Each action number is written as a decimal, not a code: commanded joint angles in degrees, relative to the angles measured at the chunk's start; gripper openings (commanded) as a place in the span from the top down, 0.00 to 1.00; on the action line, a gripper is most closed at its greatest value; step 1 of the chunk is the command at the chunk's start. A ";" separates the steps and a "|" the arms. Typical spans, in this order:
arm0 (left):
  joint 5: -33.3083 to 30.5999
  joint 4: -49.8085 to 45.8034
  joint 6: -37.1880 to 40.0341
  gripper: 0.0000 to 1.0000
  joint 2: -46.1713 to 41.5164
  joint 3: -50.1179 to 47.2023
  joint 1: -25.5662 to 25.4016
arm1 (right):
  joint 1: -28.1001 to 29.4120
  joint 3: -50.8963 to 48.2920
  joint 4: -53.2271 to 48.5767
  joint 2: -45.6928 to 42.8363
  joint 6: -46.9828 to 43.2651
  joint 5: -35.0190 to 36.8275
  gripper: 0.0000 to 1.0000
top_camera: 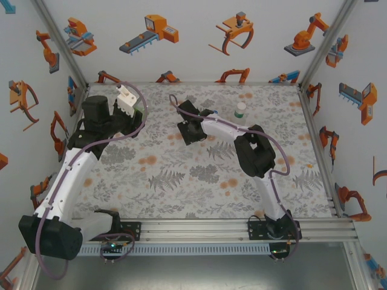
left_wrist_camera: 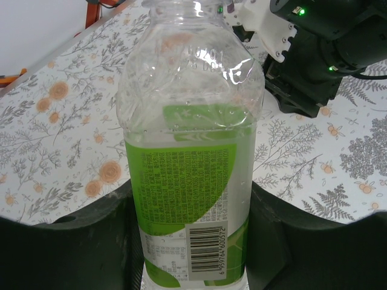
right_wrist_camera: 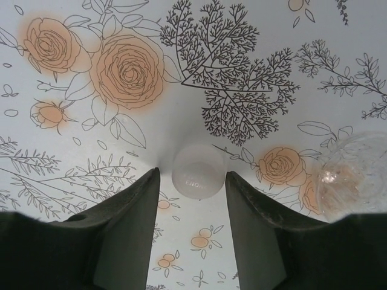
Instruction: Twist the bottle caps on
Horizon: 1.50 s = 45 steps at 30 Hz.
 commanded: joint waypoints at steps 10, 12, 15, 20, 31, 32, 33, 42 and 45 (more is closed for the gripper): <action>1.30 1.87 -1.16 1.00 -1.11 -0.44 0.14 | -2.10 -1.47 1.12 -1.04 2.87 -4.65 0.57; 1.34 1.99 -1.25 1.00 -0.94 -0.43 0.12 | -2.10 -1.38 1.03 -0.86 2.84 -4.70 0.58; 1.42 1.95 -1.32 1.00 -0.83 -0.47 0.12 | -2.12 -0.83 0.16 -0.35 2.69 -4.32 0.57; 1.44 2.01 -1.33 1.00 -0.68 -0.43 0.12 | -2.04 1.14 -2.37 0.94 2.57 -3.69 0.57; 1.46 2.05 -1.33 1.00 -0.81 -0.43 0.12 | -1.42 7.59 -8.81 5.13 1.96 -2.86 0.57; 1.43 1.98 -1.33 1.00 -0.81 -0.43 0.12 | -1.46 8.11 -9.29 5.53 1.93 -2.64 0.57; 1.42 1.97 -1.29 1.00 -0.85 -0.43 0.12 | -1.31 8.54 -9.58 5.88 1.89 -2.54 0.57; 1.52 1.94 -1.32 1.00 -0.89 -0.43 0.12 | -0.54 11.27 -11.83 7.85 1.08 -0.81 0.58; 1.53 1.88 -1.35 1.00 -0.89 -0.43 0.14 | -0.27 12.13 -13.16 8.38 0.68 -0.61 0.59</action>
